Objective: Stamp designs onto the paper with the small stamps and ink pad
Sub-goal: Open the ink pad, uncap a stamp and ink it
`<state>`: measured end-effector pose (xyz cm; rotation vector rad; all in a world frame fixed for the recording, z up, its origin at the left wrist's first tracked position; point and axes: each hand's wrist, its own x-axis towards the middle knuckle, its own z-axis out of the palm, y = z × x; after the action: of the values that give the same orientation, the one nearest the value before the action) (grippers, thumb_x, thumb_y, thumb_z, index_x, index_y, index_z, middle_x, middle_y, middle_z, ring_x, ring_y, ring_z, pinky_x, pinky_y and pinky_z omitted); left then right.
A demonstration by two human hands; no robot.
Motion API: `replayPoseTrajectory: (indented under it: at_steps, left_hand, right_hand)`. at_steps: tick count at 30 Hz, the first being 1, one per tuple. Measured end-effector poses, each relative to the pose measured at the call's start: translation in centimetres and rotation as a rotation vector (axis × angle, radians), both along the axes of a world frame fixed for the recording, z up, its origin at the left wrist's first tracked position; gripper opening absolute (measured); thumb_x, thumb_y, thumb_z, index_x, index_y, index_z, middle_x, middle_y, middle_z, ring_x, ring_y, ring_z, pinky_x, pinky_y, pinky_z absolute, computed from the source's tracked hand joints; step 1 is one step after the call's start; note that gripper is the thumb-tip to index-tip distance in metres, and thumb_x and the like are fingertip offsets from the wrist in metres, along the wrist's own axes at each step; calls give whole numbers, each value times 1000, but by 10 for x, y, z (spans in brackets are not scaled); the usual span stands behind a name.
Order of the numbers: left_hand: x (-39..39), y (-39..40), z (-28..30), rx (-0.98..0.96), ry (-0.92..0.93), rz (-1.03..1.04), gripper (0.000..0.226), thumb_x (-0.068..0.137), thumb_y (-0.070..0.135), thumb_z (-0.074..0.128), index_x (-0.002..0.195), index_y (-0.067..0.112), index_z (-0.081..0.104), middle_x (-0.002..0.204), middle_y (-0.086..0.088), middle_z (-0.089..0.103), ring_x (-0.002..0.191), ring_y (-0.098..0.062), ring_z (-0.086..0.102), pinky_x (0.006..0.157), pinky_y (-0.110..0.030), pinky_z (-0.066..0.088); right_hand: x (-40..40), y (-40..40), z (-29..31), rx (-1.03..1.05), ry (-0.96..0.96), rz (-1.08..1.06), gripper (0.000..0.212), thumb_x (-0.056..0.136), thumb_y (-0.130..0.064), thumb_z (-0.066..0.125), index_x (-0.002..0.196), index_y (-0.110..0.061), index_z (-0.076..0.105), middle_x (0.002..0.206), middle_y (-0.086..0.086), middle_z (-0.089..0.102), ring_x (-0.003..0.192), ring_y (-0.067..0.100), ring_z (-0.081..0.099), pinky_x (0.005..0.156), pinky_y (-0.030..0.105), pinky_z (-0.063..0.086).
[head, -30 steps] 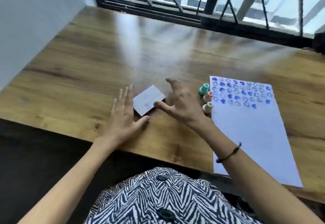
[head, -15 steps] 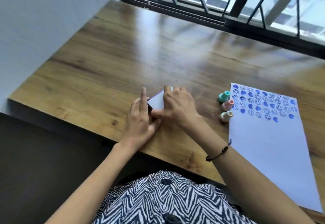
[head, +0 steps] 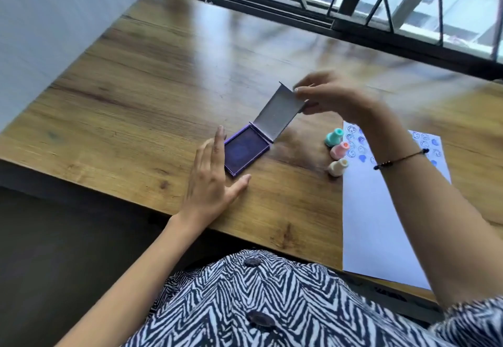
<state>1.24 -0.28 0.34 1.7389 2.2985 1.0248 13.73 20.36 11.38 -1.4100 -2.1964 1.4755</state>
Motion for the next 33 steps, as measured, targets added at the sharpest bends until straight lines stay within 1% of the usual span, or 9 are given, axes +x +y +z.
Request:
replayPoseTrajectory:
  at_steps: [3, 6, 12, 14, 17, 20, 22, 27, 33]
  left_hand:
    - [9, 4, 2, 30, -11, -10, 88, 73, 34, 66, 138, -4, 19, 133, -25, 47, 119, -41, 44, 107, -38, 28]
    - [15, 4, 3, 79, 4, -29, 77, 78, 35, 61, 135, -5, 28, 126, -26, 51, 118, -30, 39, 105, -34, 27]
    - [25, 3, 6, 217, -2, -60, 48, 80, 18, 57, 121, -6, 48, 114, -26, 59, 110, -23, 42, 99, -36, 35]
    - [31, 0, 9, 230, -39, -84, 39, 81, 13, 57, 116, -3, 53, 110, -23, 61, 107, -20, 44, 99, -28, 34]
    - [37, -1, 16, 209, -231, -122, 31, 82, 8, 58, 112, 4, 57, 104, -16, 63, 97, -12, 53, 93, -15, 39]
    - [43, 0, 24, 124, -701, -115, 35, 81, 8, 62, 113, 18, 57, 99, -4, 64, 89, -9, 61, 87, -23, 50]
    - [44, -1, 27, 92, -862, -89, 35, 80, 9, 64, 112, 22, 57, 97, 0, 65, 89, -11, 63, 85, -25, 51]
    - [38, -9, 28, 144, -861, -8, 26, 78, 14, 66, 104, 19, 64, 98, -5, 69, 88, -10, 65, 85, -29, 53]
    - [31, -23, 26, 182, -1012, 69, 18, 71, 17, 65, 84, 29, 63, 80, 11, 67, 73, -6, 62, 76, -24, 52]
  right_hand:
    - [19, -2, 3, 283, -146, -52, 26, 83, -12, 60, 108, -4, 58, 96, 20, 64, 78, 27, 62, 86, 41, 51]
    - [55, -25, 5, 664, -376, -62, 25, 80, -18, 60, 104, -9, 62, 98, 16, 70, 94, 32, 62, 82, 36, 47]
    - [91, -80, -40, 650, -562, 55, 22, 84, -20, 57, 103, -8, 59, 102, 19, 66, 96, 36, 59, 75, 37, 45]
    - [89, -86, -51, 704, -500, 48, 17, 85, -14, 54, 97, -3, 59, 103, 21, 63, 94, 38, 59, 75, 39, 46]
    - [83, -93, -54, 692, -207, -69, 9, 83, -10, 59, 87, -4, 64, 88, 17, 67, 79, 34, 61, 70, 36, 46]
    - [67, -105, -45, 214, 240, -178, 10, 80, -5, 63, 85, -13, 67, 70, 6, 66, 61, 19, 62, 60, 29, 54]
    - [55, -113, -43, -1, 418, -162, 16, 81, 0, 61, 83, -15, 66, 70, 6, 65, 57, 15, 61, 54, 23, 54]
    - [33, -124, -49, -66, 494, -86, 15, 82, 1, 60, 82, -13, 65, 70, 10, 65, 52, 14, 59, 52, 23, 52]
    - [17, -135, -58, -22, 476, -11, 14, 81, -1, 60, 83, -14, 66, 68, 3, 66, 57, 15, 60, 57, 27, 50]
